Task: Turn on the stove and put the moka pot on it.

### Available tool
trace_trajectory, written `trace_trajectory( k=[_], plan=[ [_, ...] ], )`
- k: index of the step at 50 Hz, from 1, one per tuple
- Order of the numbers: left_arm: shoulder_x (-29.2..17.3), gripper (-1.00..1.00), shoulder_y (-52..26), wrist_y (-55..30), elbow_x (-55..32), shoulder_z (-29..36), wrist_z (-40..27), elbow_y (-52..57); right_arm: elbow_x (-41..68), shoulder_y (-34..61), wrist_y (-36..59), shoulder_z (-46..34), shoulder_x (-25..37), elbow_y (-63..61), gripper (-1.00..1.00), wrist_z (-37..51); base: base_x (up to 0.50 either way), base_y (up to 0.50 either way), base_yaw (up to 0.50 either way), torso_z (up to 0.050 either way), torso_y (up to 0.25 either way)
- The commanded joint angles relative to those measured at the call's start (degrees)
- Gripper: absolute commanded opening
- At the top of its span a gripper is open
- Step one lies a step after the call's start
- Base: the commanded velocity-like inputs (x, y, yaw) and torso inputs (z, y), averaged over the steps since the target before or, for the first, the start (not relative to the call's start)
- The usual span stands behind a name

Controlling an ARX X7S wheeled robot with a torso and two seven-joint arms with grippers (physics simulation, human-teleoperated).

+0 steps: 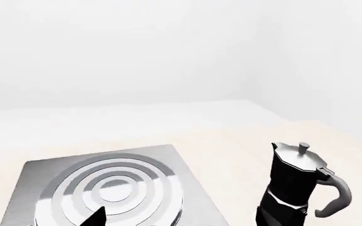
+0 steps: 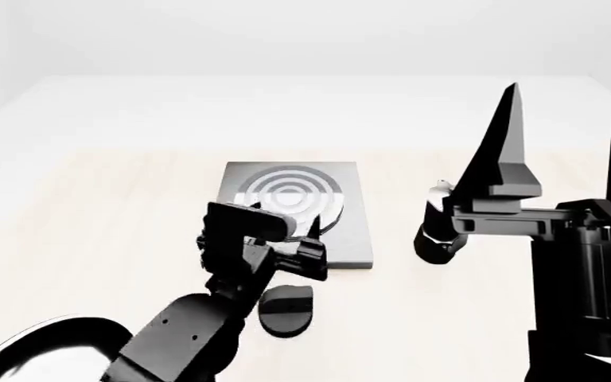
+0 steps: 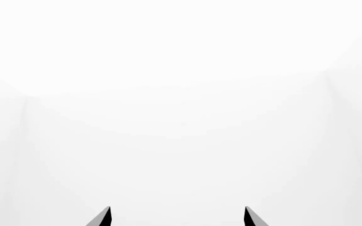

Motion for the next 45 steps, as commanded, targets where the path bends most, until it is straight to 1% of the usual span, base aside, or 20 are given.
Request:
trace_trajectory(
  k=[1,3,5,9,13,16,17,23,25,26,27,29,30,31,34,35,36,38,41,45],
  plan=[
    [-6.9,1.0,3.1,12.4,9.1,-3.4,-5.4,16.7,0.0,0.7,0.5,-0.3,0.2,0.2,1.0,0.3,0.0,0.0,0.0,0.0,0.0],
    [-8.8,1.0,3.8,12.9,11.0,-4.5,-6.8,21.0,0.0,1.1,0.7,-0.3,0.3,0.5,1.0,0.3,0.0,0.0,0.0,0.0,0.0],
    [-9.9,1.0,4.4,12.8,10.8,-5.4,-7.0,23.7,-0.1,1.3,0.7,-0.4,0.3,0.9,1.0,0.2,0.0,0.0,0.0,0.0,0.0],
    [-12.9,1.0,5.8,11.2,14.8,-6.6,-9.7,30.6,-0.5,2.2,0.3,-0.8,0.1,4.0,1.0,-0.5,0.0,0.0,0.0,0.0,0.0],
    [-14.8,1.0,7.0,8.6,16.1,-7.7,-10.9,36.3,-0.9,3.1,-0.4,-1.4,-0.3,7.9,1.0,-1.7,0.0,0.0,0.0,0.0,0.0],
    [-15.8,1.0,7.2,6.9,17.4,-8.0,-11.9,39.5,-1.0,4.8,1.1,-1.8,-0.2,9.6,1.0,-1.7,0.0,0.0,0.0,0.0,0.0],
    [-15.9,1.0,7.5,6.2,16.2,-8.8,-11.7,40.6,-2.1,4.0,-0.7,-2.3,-0.5,11.2,1.0,-2.4,0.0,0.0,0.0,0.0,0.0],
    [-17.2,1.0,8.7,3.5,14.3,-12.7,-12.9,46.6,-4.4,5.9,-1.0,-4.0,-0.8,17.2,1.0,-3.7,0.0,0.0,0.0,0.0,0.0],
    [-17.5,1.0,8.8,2.9,14.2,-13.2,-13.1,47.7,-5.1,5.9,-2.3,-4.4,-1.0,19.0,1.0,-4.3,0.0,0.0,0.0,0.0,0.0],
    [-17.8,1.0,8.9,2.2,13.9,-13.6,-13.3,48.6,-4.7,7.1,-0.9,-4.5,-0.9,19.2,1.0,-4.3,0.0,0.0,0.0,0.0,0.0],
    [-18.1,1.0,9.0,1.3,13.6,-14.2,-13.6,50.0,-5.0,7.1,-2.2,-4.7,-1.3,21.6,1.0,-4.9,0.0,0.0,0.0,0.0,0.0],
    [-18.7,1.0,9.0,0.6,12.6,-15.0,-14.1,51.3,-5.1,7.8,-1.7,-4.9,-1.5,23.3,1.0,-5.0,0.0,0.0,0.0,0.0,0.0],
    [-19.6,1.0,9.2,0.9,12.0,-14.9,-15.0,51.4,-5.6,7.1,-3.5,-5.1,-1.9,24.8,1.0,-5.6,0.0,0.0,0.0,0.0,0.0],
    [-22.3,1.0,9.4,2.3,10.3,-14.3,-17.8,51.4,-5.8,8.1,-2.8,-5.4,-1.9,26.2,1.0,-5.7,0.0,0.0,0.0,0.0,0.0],
    [-31.5,1.0,7.8,5.3,4.2,-10.2,-28.0,51.4,-6.5,8.0,-4.6,-5.8,-2.6,30.2,1.0,-6.4,0.0,0.0,0.0,0.0,0.0],
    [-35.4,1.0,6.3,6.7,1.4,-8.5,-32.2,51.4,-5.9,8.6,-4.0,-5.6,-2.7,31.0,1.0,-6.6,0.0,0.0,0.0,0.0,0.0],
    [-39.1,1.0,4.9,8.2,-0.8,-6.2,-36.1,51.4,-6.8,7.8,-6.4,-5.9,-3.1,33.1,1.0,-7.1,0.0,0.0,0.0,0.0,0.0],
    [-44.9,1.0,2.2,11.4,-3.6,-1.8,-42.3,51.4,-6.6,8.6,-4.9,-6.0,-3.0,33.7,1.0,-7.0,0.0,0.0,0.0,0.0,0.0],
    [-50.8,1.0,-1.4,15.1,-5.3,4.4,-48.5,51.4,-7.5,8.3,-6.4,-6.6,-3.4,36.5,1.0,-7.5,0.0,0.0,0.0,0.0,0.0],
    [-56.3,1.0,-6.3,19.1,-6.3,11.9,-54.2,51.4,-8.4,8.0,-8.4,-7.2,-4.2,41.3,1.0,-8.2,0.0,0.0,0.0,0.0,0.0]
  ],
)
